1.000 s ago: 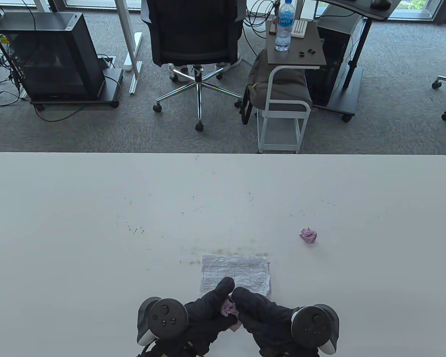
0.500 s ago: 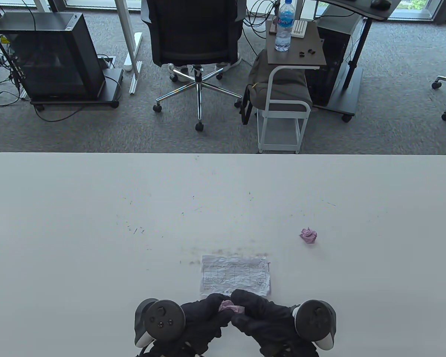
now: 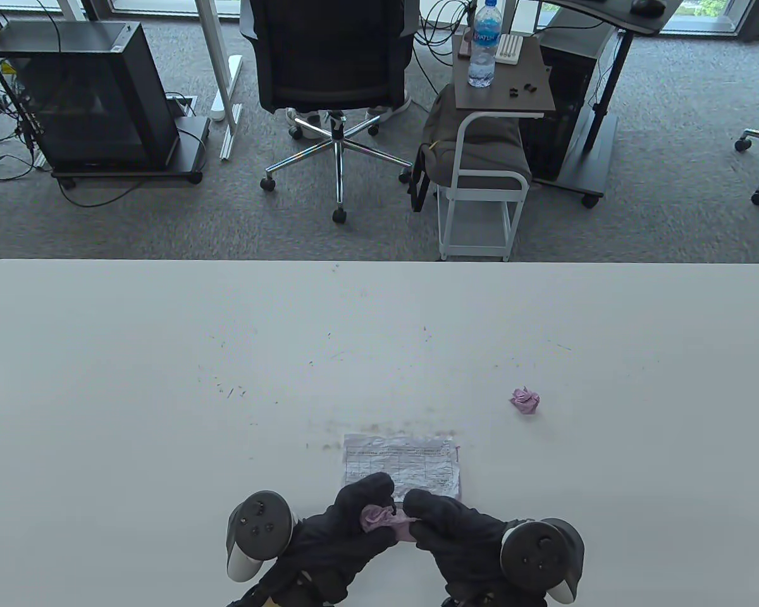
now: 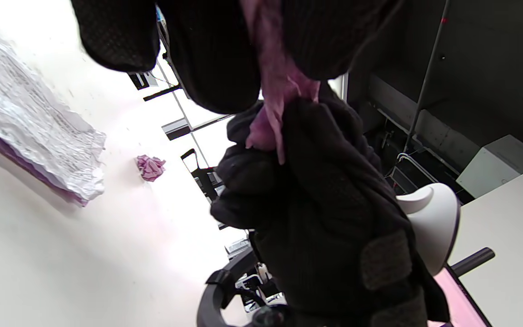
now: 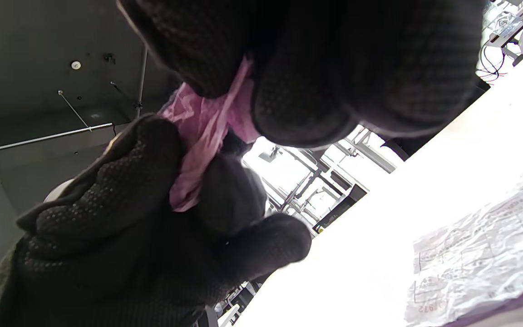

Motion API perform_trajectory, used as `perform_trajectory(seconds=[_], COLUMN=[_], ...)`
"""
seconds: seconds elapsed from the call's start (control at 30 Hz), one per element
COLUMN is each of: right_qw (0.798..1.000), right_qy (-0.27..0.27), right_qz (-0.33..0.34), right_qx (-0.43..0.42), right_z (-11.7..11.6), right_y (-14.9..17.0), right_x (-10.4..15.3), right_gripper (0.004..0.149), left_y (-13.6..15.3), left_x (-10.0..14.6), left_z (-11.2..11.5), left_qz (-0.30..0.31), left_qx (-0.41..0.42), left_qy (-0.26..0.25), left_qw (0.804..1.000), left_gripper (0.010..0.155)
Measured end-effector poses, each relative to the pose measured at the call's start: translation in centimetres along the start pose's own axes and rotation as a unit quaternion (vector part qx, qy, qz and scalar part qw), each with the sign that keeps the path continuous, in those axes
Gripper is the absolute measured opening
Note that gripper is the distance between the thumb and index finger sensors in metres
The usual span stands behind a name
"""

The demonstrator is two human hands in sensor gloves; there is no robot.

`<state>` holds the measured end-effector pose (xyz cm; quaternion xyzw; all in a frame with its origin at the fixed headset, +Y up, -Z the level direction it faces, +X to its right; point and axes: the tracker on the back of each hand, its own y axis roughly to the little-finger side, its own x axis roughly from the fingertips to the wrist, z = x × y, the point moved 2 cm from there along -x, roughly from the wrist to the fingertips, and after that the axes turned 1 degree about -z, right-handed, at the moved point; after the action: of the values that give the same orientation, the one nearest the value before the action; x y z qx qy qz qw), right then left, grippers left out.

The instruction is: Flatten crumpled invoices and stack

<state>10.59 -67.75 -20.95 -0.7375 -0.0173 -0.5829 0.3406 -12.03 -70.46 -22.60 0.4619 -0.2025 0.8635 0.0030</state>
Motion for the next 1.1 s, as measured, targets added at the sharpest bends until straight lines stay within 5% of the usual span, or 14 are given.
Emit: perform_trajectory(seconds=[0.13, 0.33, 0.47, 0.53, 0.63, 0.97, 1.1], right_qw=[1.0, 1.0, 1.0, 0.998, 0.995, 0.989, 0.99], right_qy=[0.006, 0.013, -0.011, -0.05, -0.074, -0.121, -0.134], right_qz=[0.0, -0.013, -0.012, -0.01, -0.022, 0.002, -0.021], right_qx=[0.0, 0.001, 0.006, -0.034, -0.06, -0.088, -0.023], right_z=[0.3, 0.8, 0.5, 0.2, -0.5, -1.5, -2.4], right_y=[0.1, 0.6, 0.9, 1.0, 1.2, 1.1, 1.3], right_x=[0.1, 0.1, 0.1, 0.0, 0.0, -0.1, -0.1], right_gripper=[0.04, 0.04, 0.042, 0.061, 0.082, 0.089, 0.082], left_y=[0.6, 1.1, 0.2, -0.6, -1.0, -1.3, -1.3], left_x=[0.1, 0.2, 0.4, 0.3, 0.1, 0.3, 0.3], left_z=[-0.1, -0.9, -1.3, -0.9, 0.1, 0.1, 0.2], left_qz=[-0.026, 0.0, -0.005, 0.013, 0.02, -0.006, -0.009], left_qx=[0.012, 0.165, 0.04, -0.046, -0.047, -0.179, -0.156], left_qy=[0.002, -0.004, -0.033, -0.023, -0.004, -0.043, -0.046], left_qw=[1.0, 0.986, 0.999, 0.999, 0.999, 0.983, 0.987], left_gripper=[0.058, 0.049, 0.055, 0.057, 0.057, 0.055, 0.053])
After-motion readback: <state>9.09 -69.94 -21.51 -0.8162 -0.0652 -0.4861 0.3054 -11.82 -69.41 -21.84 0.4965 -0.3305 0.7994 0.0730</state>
